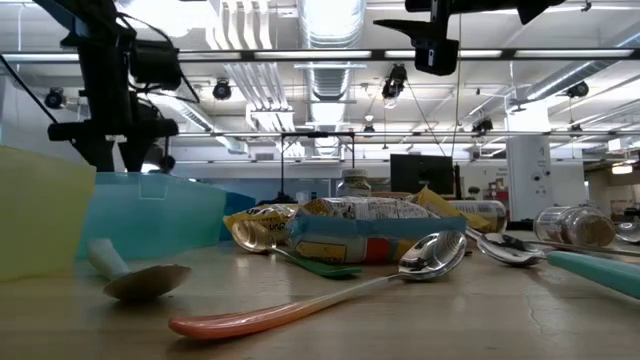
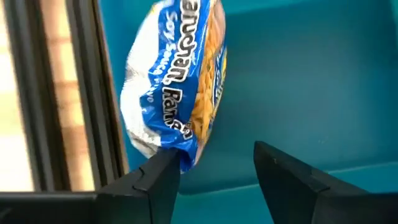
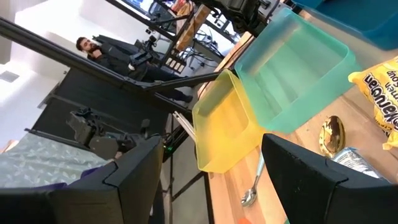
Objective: Pick & Place Food Item
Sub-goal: Put the right blue noodles packet into the blue bin, then put the right seasoning bottle into the yellow bin
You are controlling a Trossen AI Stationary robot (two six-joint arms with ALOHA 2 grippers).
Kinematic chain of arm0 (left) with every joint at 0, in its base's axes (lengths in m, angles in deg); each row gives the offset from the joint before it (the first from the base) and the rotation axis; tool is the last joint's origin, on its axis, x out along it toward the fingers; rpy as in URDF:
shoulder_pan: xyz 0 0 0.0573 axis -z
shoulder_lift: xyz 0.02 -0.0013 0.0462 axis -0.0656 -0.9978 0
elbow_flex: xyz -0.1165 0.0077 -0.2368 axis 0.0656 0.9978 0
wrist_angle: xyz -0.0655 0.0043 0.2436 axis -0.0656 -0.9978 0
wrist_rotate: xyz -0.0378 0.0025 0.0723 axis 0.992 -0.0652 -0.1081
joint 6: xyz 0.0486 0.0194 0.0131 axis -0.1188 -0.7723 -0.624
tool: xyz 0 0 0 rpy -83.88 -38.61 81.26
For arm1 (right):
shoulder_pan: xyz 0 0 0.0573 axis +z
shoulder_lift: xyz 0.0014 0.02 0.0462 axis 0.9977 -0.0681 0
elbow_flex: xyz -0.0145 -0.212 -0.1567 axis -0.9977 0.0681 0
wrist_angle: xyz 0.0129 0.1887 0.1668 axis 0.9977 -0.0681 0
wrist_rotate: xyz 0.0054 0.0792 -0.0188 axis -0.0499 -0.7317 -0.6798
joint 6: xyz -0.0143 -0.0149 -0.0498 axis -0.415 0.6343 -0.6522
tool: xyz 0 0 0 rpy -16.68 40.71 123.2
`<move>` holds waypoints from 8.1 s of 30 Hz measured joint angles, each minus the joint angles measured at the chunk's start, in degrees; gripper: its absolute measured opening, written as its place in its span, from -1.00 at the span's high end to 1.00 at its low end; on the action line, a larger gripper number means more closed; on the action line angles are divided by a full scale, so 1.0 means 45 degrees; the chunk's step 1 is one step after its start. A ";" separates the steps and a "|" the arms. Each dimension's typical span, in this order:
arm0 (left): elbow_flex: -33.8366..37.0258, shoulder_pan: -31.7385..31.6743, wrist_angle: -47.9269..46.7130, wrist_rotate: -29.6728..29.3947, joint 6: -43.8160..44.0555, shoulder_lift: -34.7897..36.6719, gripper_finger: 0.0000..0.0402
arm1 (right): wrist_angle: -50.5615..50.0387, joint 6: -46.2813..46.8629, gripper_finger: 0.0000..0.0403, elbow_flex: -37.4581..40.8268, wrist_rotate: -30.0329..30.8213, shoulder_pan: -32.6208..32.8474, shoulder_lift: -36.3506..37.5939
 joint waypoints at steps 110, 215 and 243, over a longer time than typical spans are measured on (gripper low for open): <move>-0.2664 0.5090 0.5625 0.4946 -0.1120 -0.0515 -0.05 | -1.1788 0.7727 -0.71 0.0839 0.4837 0.3020 -0.3186; -0.4025 0.9073 1.6511 -0.5303 -1.1295 -0.5298 -0.92 | 0.2685 0.6706 0.07 -0.1297 1.0611 -0.0155 -0.2036; -0.4602 0.9083 1.6856 -0.4594 -1.1379 -0.6212 -0.97 | 0.3019 0.7189 0.07 -0.1676 0.9758 -0.0209 -0.2776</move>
